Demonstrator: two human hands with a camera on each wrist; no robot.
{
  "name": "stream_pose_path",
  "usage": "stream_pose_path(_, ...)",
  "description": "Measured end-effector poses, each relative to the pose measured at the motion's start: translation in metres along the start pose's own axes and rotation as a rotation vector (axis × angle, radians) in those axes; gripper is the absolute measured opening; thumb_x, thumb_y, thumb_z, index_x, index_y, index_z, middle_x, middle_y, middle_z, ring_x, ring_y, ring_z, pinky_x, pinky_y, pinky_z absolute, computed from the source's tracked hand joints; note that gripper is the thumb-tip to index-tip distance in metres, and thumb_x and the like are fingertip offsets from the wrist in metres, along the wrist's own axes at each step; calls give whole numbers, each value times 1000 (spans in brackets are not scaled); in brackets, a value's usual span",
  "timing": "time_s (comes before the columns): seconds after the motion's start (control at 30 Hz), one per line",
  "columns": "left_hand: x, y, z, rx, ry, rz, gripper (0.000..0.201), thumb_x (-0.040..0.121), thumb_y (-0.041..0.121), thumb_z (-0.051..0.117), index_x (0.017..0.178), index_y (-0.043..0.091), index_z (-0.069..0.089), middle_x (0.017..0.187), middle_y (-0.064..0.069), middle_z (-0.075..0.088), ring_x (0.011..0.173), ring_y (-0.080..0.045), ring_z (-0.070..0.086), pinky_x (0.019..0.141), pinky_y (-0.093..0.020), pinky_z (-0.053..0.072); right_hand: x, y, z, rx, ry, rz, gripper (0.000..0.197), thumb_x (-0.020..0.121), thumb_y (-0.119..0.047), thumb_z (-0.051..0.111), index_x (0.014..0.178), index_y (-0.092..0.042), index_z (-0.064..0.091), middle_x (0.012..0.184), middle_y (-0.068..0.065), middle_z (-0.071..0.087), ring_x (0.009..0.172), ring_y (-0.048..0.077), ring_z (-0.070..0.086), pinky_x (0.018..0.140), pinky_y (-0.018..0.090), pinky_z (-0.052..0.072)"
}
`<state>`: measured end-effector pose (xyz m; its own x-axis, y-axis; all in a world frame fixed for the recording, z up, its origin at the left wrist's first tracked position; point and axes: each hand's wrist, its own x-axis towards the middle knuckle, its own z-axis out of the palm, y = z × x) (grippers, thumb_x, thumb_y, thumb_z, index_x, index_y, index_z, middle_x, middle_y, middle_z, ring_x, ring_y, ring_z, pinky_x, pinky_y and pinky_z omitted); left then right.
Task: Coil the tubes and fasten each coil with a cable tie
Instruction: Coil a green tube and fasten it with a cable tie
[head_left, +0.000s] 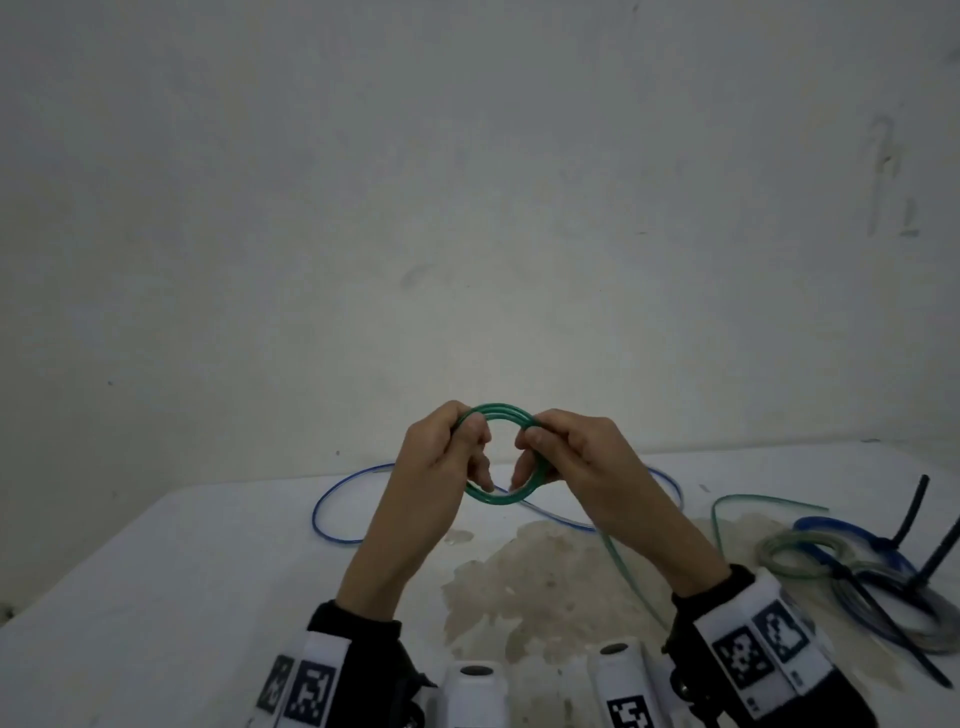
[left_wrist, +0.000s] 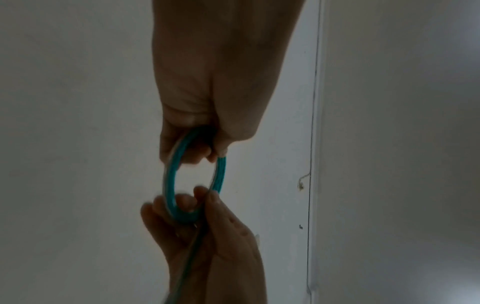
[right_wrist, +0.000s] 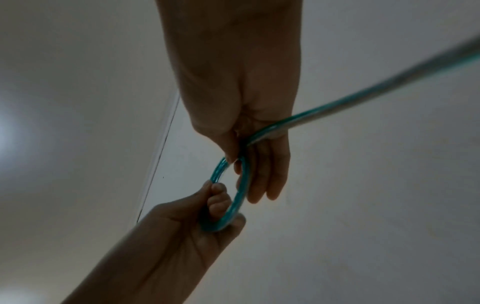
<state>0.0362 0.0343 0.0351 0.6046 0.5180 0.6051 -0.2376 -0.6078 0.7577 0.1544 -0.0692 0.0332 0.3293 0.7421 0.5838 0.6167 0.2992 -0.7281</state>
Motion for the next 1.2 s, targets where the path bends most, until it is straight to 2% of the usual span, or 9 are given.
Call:
stream_pose_path(0.13, 0, -2, -13, 190, -178, 36, 15, 96, 17, 45, 88, 14, 56, 84, 2, 60, 79, -7, 56, 73, -21, 43, 0, 3, -11, -276, -66, -100, 23, 95, -5, 45, 77, -14, 56, 59, -9, 61, 58, 19, 58, 62, 30, 49)
stream_pose_path(0.27, -3, -1, -3, 255, -249, 70, 25, 99, 18, 39, 76, 18, 50, 63, 5, 51, 60, -10, 47, 66, -35, 42, -3, -1, -6, -395, -137, -137, 25, 96, -8, 43, 78, -22, 53, 59, -11, 57, 56, 11, 50, 56, 18, 38)
stream_pose_path(0.37, -2, -1, 9, 129, -61, 75, 31, 98, 14, 39, 68, 16, 45, 55, 7, 41, 52, -8, 38, 56, -29, 37, 0, 0, -2, -228, -30, -102, 21, 97, -9, 43, 84, -13, 59, 59, -9, 61, 59, 15, 59, 62, 25, 47)
stream_pose_path(0.53, 6, 4, 4, -442, 355, -72, 32, 101, 15, 34, 70, 11, 41, 49, 10, 31, 46, -8, 30, 51, -21, 36, -4, -1, 17, 219, 91, -3, 29, 98, -9, 37, 86, -8, 64, 70, -1, 69, 71, 11, 66, 72, 24, 55)
stream_pose_path(0.63, 6, 5, 5, -611, 484, -125, 33, 101, 15, 32, 70, 12, 42, 49, 8, 29, 46, -7, 30, 53, -22, 35, -6, -4, 41, 325, 148, 5, 28, 99, -11, 37, 97, -9, 65, 86, 6, 68, 81, 11, 65, 73, 24, 55)
stream_pose_path(0.77, -1, 10, 26, -734, 543, -158, 32, 101, 18, 32, 71, 13, 39, 49, 10, 33, 46, -5, 33, 57, -23, 31, -6, -4, 52, 378, 300, -9, 25, 97, -11, 41, 99, -17, 65, 87, 1, 68, 79, 5, 61, 63, 21, 49)
stream_pose_path(1.0, -11, 16, 50, -758, 489, -213, 34, 101, 21, 32, 70, 14, 43, 54, 10, 44, 64, -10, 42, 71, -23, 35, -7, -7, 34, 227, 382, -127, 23, 94, -7, 49, 83, -21, 64, 66, 10, 61, 59, 23, 45, 56, 29, 39)
stream_pose_path(1.07, -8, 12, 46, -705, 411, -228, 35, 101, 18, 33, 69, 15, 46, 64, 7, 53, 72, -11, 49, 77, -26, 37, -4, -6, 26, 167, 393, -173, 28, 93, -1, 49, 85, -24, 63, 62, 4, 57, 56, 18, 43, 54, 29, 40)
stream_pose_path(1.2, 3, 6, 24, -536, 135, -214, 30, 98, 11, 35, 78, 10, 59, 76, -1, 68, 77, -15, 61, 73, -25, 46, 3, 1, -4, 66, 303, -166, 20, 92, 3, 49, 83, -1, 67, 58, -8, 55, 53, 9, 44, 53, 25, 39)
